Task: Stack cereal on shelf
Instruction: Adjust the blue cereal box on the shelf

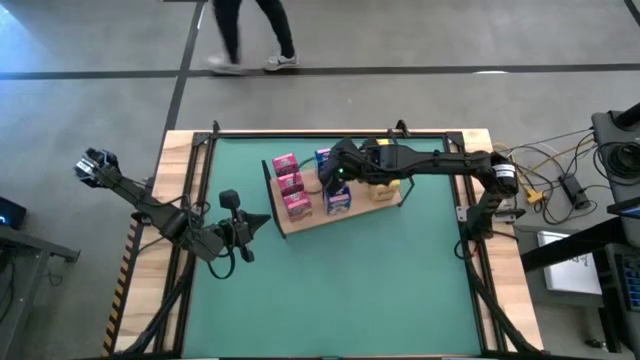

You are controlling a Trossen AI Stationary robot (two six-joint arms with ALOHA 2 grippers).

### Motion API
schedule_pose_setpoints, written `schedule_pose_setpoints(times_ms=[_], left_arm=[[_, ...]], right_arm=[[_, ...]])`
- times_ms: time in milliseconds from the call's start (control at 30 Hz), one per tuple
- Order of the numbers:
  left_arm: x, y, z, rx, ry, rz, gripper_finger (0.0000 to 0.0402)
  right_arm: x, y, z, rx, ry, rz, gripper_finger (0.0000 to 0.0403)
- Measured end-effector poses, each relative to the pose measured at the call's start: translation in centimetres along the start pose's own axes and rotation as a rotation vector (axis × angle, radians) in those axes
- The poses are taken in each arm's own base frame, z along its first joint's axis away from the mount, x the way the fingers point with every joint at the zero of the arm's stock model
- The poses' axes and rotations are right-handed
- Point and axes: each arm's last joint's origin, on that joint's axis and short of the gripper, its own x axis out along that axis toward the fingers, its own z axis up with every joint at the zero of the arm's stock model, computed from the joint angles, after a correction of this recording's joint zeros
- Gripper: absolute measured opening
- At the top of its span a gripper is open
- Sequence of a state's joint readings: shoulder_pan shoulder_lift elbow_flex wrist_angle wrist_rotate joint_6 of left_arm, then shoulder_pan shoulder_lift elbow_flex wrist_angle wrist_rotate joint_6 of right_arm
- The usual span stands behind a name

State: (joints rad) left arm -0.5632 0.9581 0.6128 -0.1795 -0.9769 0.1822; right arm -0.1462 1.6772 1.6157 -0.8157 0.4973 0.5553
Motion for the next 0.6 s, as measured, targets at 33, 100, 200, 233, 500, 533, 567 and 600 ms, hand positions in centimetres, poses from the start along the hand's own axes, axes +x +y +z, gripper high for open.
schedule_pose_setpoints(times_ms=[33,100,200,233,500,533,567,600], left_arm=[[0.0,0.0,0.0,0.000,0.000,0.000,0.0000],[0.0,0.0,0.0,0.000,0.000,0.000,0.0000],[0.0,0.0,0.0,0.000,0.000,0.000,0.0000],[0.0,0.0,0.0,0.000,0.000,0.000,0.0000],[0.0,0.0,0.0,0.000,0.000,0.000,0.0000],[0.0,0.0,0.0,0.000,0.000,0.000,0.0000],[0.0,0.0,0.0,0.000,0.000,0.000,0.0000],[0.0,0.0,0.0,0.001,0.000,0.000,0.0000]], right_arm=[[0.2,-0.3,0.3,0.004,-0.006,-0.004,0.0012],[0.6,-0.9,0.8,0.009,-0.022,-0.011,0.0012],[1.4,-1.8,1.4,0.026,-0.030,-0.032,0.0012],[1.8,-2.1,1.5,0.031,-0.025,-0.042,0.0012],[4.3,-2.0,1.0,-0.017,0.020,-0.078,0.0012],[4.4,-2.0,1.0,-0.017,0.019,-0.078,0.0012],[4.4,-2.0,1.1,-0.014,0.017,-0.077,0.0012],[4.4,-2.0,1.1,-0.010,0.016,-0.077,0.0012]])
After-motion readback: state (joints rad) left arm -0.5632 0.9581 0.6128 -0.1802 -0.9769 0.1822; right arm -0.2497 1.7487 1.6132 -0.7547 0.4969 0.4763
